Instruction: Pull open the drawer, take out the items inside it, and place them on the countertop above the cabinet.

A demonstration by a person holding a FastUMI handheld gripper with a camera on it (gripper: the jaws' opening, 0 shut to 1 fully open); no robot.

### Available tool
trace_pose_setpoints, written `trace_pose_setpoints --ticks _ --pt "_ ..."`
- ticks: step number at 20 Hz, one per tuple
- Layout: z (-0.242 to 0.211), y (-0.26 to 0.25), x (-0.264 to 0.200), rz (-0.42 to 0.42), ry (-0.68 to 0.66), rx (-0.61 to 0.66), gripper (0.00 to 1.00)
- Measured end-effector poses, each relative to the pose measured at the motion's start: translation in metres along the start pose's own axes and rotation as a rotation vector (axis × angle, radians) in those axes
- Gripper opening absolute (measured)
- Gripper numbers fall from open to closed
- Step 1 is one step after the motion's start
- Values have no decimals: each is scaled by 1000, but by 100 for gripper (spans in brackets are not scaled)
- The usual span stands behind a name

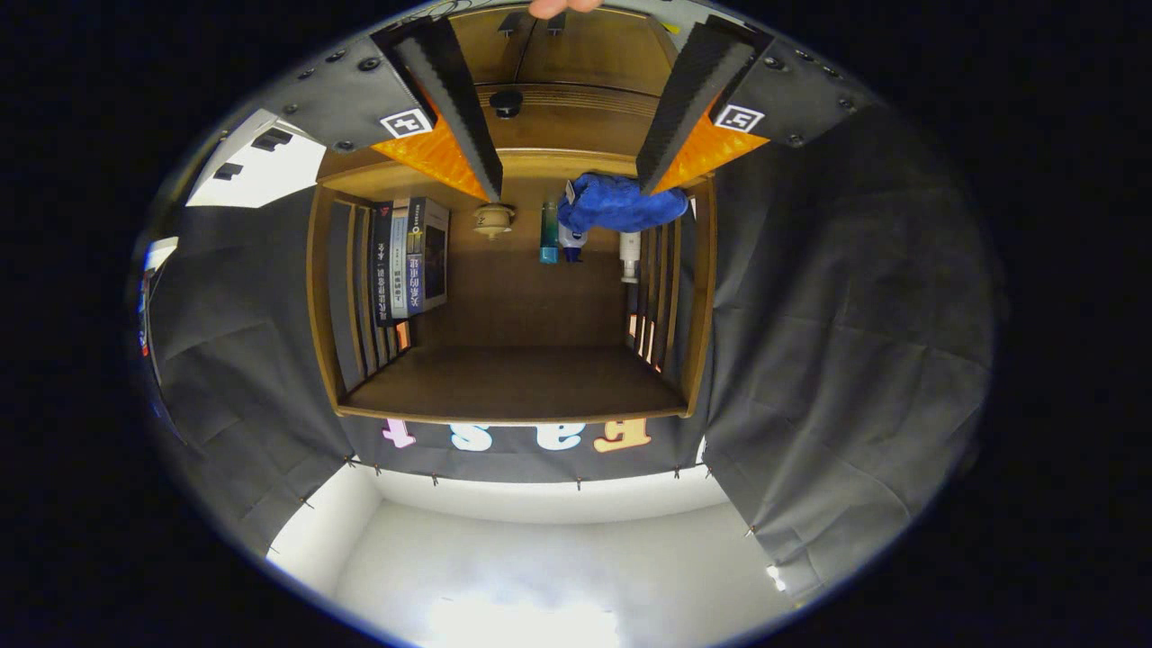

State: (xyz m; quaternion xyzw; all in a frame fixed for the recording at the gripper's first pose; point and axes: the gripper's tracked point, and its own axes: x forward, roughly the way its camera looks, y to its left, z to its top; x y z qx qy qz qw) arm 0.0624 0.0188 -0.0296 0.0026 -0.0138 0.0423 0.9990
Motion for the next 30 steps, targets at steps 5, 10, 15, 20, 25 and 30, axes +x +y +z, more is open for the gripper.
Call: trace_pose_setpoints --ticks 5,10,15,20,25,30 --pt "-44 -28 27 -58 41 -28 98" --pt "-95 -52 54 -117 90 8 98" --pt "-154 -78 84 -143 180 -16 98" --pt "-186 -82 95 -153 218 -23 98" --pt "-195 -84 109 -151 206 -26 91" --pt "-198 -88 118 -141 216 -5 73"
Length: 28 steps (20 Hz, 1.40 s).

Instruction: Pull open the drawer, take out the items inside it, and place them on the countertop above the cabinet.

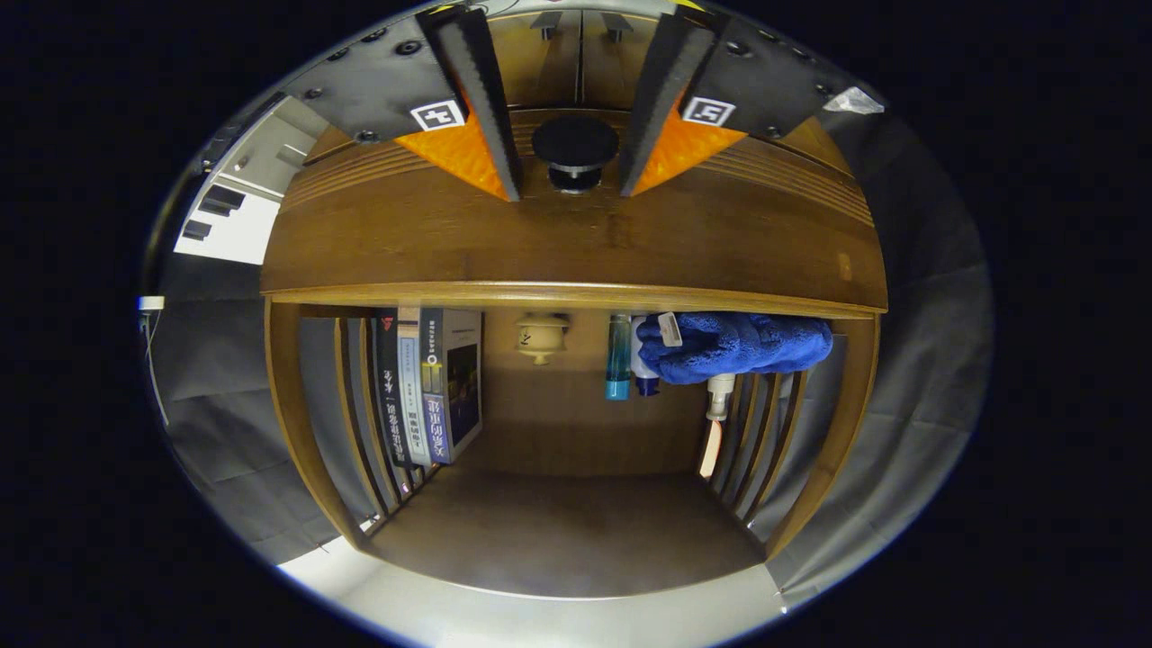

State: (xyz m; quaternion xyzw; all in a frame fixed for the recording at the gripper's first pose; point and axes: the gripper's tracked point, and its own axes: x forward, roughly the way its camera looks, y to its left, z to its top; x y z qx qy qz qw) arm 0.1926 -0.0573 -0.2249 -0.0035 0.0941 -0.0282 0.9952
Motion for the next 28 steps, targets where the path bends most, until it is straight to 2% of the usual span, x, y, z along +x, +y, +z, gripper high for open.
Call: trace_pose_setpoints --ticks 6,8,12,16,28 --pt "-7 4 1 -20 27 -58 50" --pt "-8 4 1 -18 31 -41 41" --pt "-10 5 -13 -10 37 -37 41" --pt "-13 5 -43 -32 50 -23 41" --pt "-21 4 -147 -84 151 -103 41"
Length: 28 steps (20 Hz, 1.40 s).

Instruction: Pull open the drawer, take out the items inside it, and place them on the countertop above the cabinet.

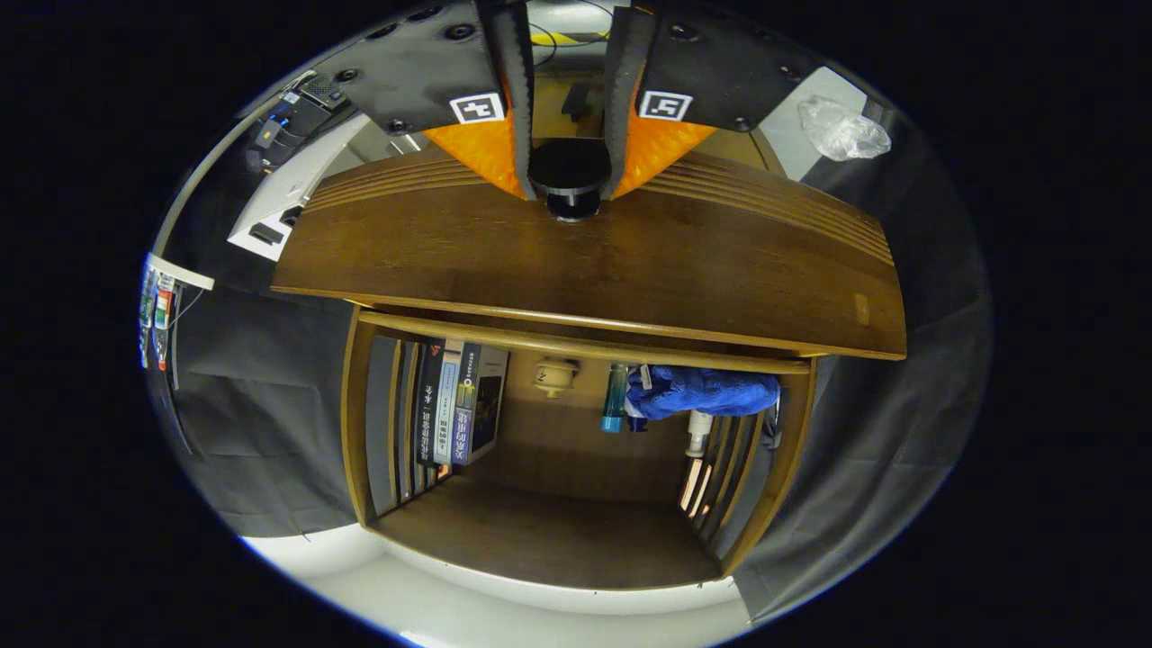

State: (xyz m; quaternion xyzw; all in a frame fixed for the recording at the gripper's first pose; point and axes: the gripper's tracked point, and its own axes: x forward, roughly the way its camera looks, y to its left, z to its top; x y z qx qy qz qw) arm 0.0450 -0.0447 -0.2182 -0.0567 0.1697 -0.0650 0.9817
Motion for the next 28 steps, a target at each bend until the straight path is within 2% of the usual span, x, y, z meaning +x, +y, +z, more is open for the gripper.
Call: trace_pose_setpoints --ticks 4,12,18,24,28 --pt "-3 1 -17 -5 14 42 41" --pt "-13 0 -45 -18 74 23 41" --pt "-12 0 -45 -5 26 70 44" --pt "-3 10 -46 47 -10 75 62" --pt "12 15 -53 80 -44 57 80"
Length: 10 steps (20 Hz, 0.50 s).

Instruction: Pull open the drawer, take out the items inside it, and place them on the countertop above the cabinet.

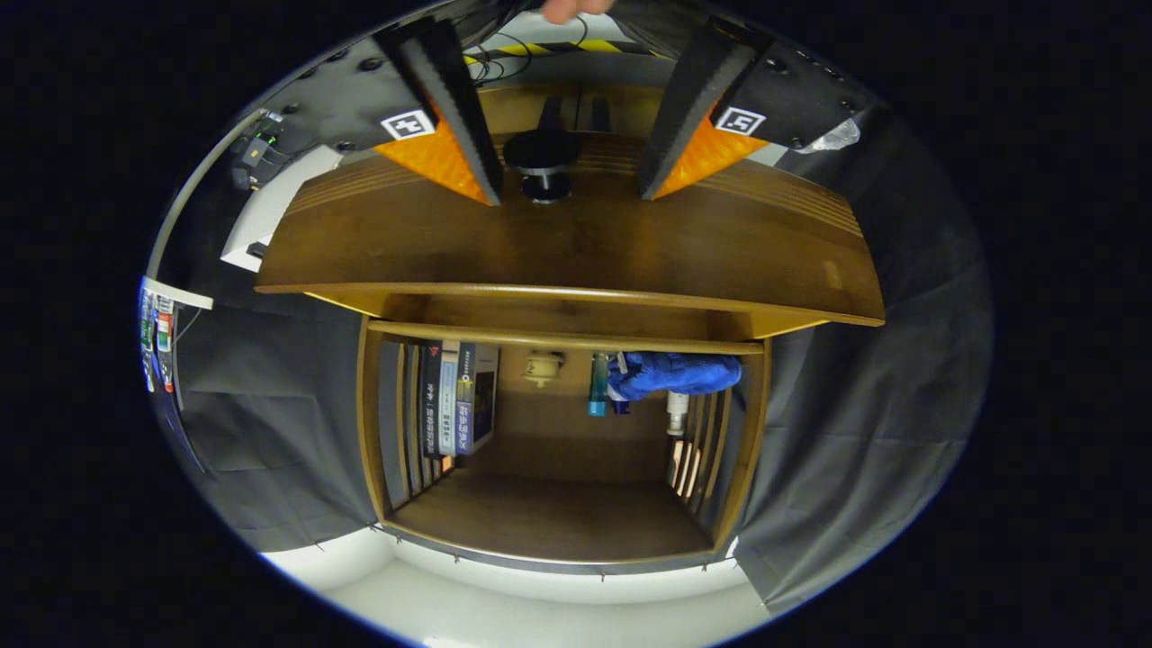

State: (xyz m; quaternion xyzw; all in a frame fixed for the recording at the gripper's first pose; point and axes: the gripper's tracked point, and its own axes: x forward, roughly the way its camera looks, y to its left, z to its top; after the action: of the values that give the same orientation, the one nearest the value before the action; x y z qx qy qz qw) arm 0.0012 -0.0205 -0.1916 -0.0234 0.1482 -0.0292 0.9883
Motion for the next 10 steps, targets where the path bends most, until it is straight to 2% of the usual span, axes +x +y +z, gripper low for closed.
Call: trace_pose_setpoints --ticks 4,10 --pt "47 -2 -12 16 -115 10 98" --pt "144 -4 -4 -2 -251 -26 98"
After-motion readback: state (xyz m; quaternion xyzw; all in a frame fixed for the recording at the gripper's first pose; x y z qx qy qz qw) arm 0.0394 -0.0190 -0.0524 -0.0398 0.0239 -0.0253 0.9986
